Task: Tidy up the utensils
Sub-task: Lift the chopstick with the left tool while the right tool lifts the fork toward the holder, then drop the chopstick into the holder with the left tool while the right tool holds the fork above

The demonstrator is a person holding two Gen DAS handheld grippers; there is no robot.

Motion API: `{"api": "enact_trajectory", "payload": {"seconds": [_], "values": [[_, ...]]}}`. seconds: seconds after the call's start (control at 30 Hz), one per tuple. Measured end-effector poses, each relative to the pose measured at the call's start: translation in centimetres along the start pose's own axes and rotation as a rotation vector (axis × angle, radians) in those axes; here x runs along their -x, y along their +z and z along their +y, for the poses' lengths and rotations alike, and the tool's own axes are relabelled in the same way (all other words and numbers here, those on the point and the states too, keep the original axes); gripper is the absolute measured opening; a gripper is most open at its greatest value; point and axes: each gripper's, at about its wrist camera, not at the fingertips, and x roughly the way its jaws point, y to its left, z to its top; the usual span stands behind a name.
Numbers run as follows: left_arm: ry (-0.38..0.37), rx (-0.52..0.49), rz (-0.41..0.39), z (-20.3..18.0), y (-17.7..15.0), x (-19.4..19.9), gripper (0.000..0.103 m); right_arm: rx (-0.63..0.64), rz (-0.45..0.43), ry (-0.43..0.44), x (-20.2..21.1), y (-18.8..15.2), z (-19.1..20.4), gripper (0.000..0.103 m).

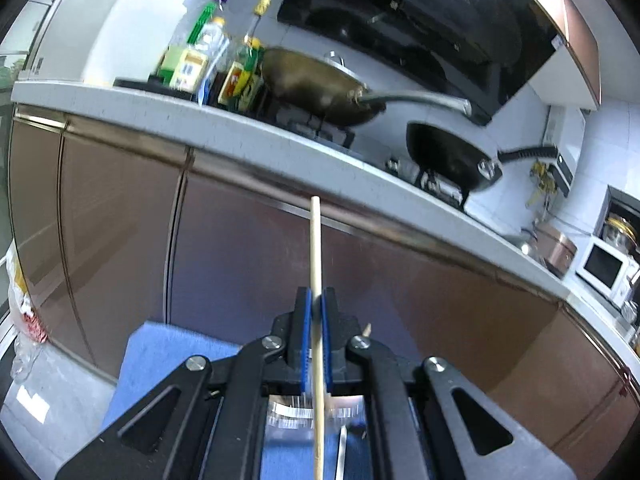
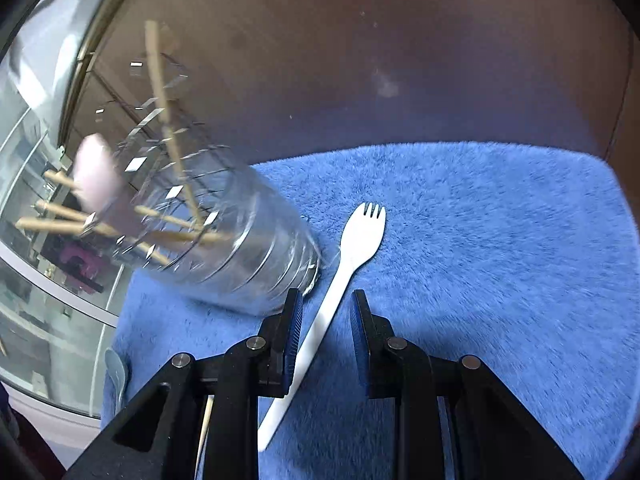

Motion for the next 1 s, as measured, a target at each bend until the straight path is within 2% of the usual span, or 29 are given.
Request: {"api": "enact_trajectory", "payload": {"seconds": [0.2,0.37,0.4,0.5,0.63,0.8,0.9,1.0], "values": [[0.065,-0.015,-0.097,-0.9,0.9,-3.8,0.005,0.036,0.059,-0.022,-2.9,1.2,0.0,0.024],[0.148,-0.069,-0.175,-1.9,0.2,-6.4,0.005,0.057,0.058,-0.038,-3.9,1.7,0.4,0.014],[0.163,-0.079,-0.191,-2.0,-0.1,-6.9,0.005,0.058,0.057,-0.034,-4.0,1.7,0.1,0.009],[0.192,-0.096,-0.217,-2.3,-1.1,-7.8,0.005,0.025,0.037,0.01,-3.4,1.5,-1.6,0.004],[0.215,-0.094,-0.233,-1.9,-2.5,-8.2,0.006,0.013,-0.03,0.035,-1.8,0.4,-3.1,0.003],[0.216,-0.083,-0.215,-1.2,-3.2,-7.6,0.007,0.005,-0.118,0.052,0.1,0.0,-3.7,0.003],[0.212,-0.083,-0.209,-1.1,-3.3,-6.7,0.009,0.009,-0.203,0.068,2.2,-0.6,-2.6,0.003],[0.199,-0.08,-0.206,-1.0,-3.2,-5.0,0.009,0.033,-0.333,0.081,5.6,-0.4,-1.1,0.003]]}}
